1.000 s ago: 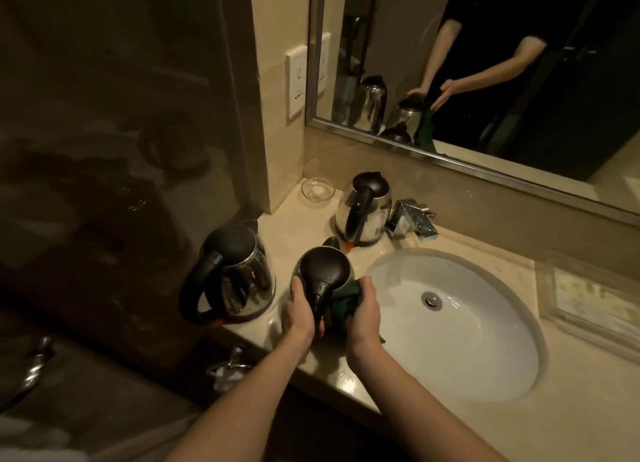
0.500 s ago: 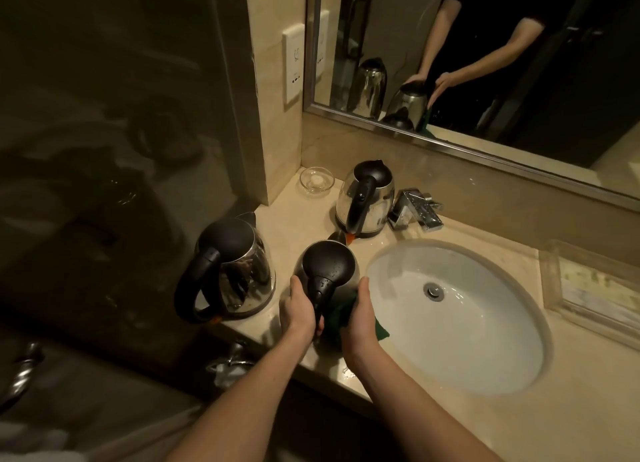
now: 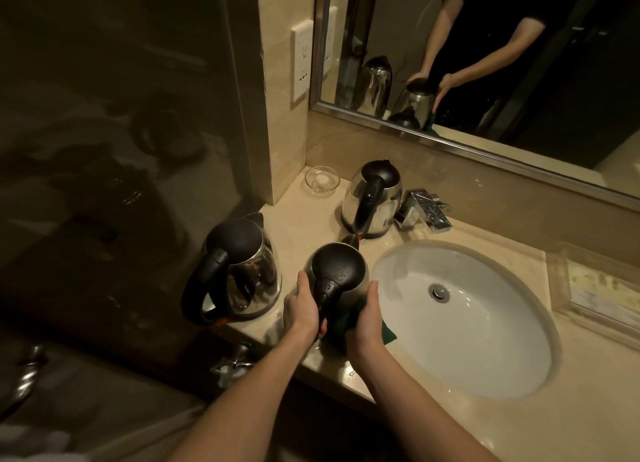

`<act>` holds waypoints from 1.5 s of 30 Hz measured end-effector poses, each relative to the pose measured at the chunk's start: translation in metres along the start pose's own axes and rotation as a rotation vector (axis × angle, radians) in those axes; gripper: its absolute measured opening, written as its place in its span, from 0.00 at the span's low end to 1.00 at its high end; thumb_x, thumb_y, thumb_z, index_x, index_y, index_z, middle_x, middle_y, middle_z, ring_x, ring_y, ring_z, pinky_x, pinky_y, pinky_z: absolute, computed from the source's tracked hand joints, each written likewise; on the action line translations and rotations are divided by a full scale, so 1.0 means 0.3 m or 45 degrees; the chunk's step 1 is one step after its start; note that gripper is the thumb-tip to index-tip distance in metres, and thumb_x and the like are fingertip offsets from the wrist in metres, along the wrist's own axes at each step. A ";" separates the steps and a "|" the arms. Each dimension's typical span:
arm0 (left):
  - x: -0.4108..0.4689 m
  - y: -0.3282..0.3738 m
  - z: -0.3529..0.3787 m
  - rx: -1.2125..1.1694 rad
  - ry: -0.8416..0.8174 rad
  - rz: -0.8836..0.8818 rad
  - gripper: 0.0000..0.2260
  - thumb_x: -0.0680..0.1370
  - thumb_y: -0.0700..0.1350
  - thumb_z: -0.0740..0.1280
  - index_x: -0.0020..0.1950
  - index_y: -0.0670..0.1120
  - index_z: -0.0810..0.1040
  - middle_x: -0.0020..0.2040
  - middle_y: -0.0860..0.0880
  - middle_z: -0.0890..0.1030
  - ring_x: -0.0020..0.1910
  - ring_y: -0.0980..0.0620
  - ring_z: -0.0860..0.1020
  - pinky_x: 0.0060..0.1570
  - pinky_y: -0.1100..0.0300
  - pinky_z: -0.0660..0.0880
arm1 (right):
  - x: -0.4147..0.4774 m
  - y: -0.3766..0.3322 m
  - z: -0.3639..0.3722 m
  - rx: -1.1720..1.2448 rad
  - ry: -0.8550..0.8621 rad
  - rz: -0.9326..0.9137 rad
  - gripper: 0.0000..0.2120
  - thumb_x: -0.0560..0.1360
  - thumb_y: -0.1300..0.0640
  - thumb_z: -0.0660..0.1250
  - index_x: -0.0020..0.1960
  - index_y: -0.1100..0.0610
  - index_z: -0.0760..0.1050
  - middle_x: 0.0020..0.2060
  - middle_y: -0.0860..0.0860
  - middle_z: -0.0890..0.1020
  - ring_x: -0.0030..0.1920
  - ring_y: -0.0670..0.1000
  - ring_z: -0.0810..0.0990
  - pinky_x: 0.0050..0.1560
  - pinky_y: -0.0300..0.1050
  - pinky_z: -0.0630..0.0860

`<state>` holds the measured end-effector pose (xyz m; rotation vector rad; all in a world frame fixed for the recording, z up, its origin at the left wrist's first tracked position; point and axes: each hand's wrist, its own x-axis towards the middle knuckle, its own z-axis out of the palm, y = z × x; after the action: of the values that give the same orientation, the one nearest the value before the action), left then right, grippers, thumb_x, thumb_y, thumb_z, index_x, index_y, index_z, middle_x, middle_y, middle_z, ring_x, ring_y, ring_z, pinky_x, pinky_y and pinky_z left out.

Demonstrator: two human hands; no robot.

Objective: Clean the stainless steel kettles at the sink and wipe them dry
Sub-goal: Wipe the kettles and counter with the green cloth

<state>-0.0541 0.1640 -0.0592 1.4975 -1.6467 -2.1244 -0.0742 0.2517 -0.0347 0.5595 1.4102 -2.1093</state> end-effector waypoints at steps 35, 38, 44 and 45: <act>0.146 0.032 -0.066 0.273 -0.278 -0.011 0.37 0.77 0.73 0.50 0.33 0.40 0.71 0.20 0.45 0.72 0.17 0.47 0.72 0.23 0.59 0.71 | 0.262 -0.161 -0.133 -0.540 -0.066 0.058 0.36 0.77 0.31 0.46 0.68 0.57 0.71 0.60 0.53 0.78 0.58 0.50 0.76 0.62 0.47 0.66; 0.138 0.044 -0.067 0.271 -0.285 -0.005 0.36 0.78 0.72 0.49 0.32 0.40 0.70 0.20 0.45 0.72 0.17 0.47 0.71 0.24 0.58 0.71 | 0.276 -0.204 -0.133 -0.455 -0.216 0.153 0.39 0.75 0.28 0.44 0.74 0.53 0.64 0.68 0.52 0.72 0.66 0.53 0.71 0.65 0.49 0.63; 0.070 0.038 -0.058 0.143 0.066 0.142 0.29 0.82 0.65 0.53 0.34 0.42 0.66 0.24 0.44 0.72 0.18 0.48 0.73 0.20 0.61 0.69 | 0.296 -0.274 -0.108 -0.478 -0.331 0.076 0.38 0.74 0.28 0.43 0.73 0.51 0.65 0.60 0.46 0.75 0.54 0.45 0.74 0.60 0.45 0.63; 0.055 0.036 -0.053 0.113 0.163 0.191 0.28 0.82 0.63 0.54 0.33 0.43 0.66 0.26 0.44 0.73 0.21 0.47 0.74 0.22 0.59 0.70 | 0.301 -0.264 -0.111 -0.517 -0.317 0.071 0.37 0.75 0.28 0.43 0.72 0.51 0.67 0.59 0.45 0.77 0.52 0.43 0.75 0.59 0.44 0.63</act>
<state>-0.0568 0.1388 -0.0607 1.4486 -1.7673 -1.8626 -0.1927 0.2888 -0.0458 0.1665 1.5931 -1.7113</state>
